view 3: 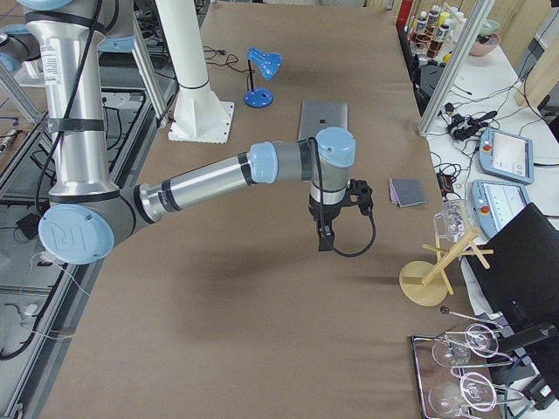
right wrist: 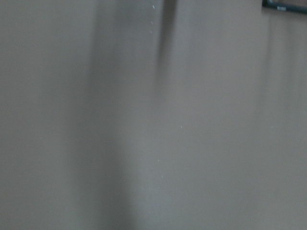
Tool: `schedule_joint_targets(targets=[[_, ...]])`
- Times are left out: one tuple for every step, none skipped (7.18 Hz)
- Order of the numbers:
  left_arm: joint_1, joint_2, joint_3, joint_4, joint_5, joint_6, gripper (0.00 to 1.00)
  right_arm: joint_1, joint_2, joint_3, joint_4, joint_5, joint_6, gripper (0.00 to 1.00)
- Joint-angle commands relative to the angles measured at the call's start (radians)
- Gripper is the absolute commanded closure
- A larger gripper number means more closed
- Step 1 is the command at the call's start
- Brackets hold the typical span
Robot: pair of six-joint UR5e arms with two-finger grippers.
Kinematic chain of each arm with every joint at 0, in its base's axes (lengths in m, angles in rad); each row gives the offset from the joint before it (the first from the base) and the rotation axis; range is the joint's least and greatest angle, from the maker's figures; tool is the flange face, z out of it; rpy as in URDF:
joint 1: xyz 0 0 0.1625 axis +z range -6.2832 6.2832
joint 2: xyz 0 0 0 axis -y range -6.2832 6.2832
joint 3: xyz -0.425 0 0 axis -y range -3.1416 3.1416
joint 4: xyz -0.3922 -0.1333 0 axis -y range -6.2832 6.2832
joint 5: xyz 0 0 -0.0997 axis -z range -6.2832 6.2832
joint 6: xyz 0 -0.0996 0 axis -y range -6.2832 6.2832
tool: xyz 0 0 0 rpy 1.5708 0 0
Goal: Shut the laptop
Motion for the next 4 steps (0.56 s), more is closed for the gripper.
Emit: schedule_joint_targets(targets=[[-0.019,0.102,-0.011,-0.100,-0.005,-0.001,0.00,0.009,-0.062,0.003,-0.008,0.006,-0.010,0.00],[-0.024,0.134,-0.058,-0.105,0.006,0.001,0.00,0.009,-0.063,0.007,-0.003,0.009,-0.010,0.00],[-0.022,0.169,-0.086,-0.114,0.004,0.001,0.00,0.009,-0.069,0.012,-0.003,0.010,-0.014,0.00],[-0.019,0.170,-0.097,-0.114,0.004,0.001,0.00,0.009,-0.075,0.013,-0.003,0.012,-0.016,0.00]])
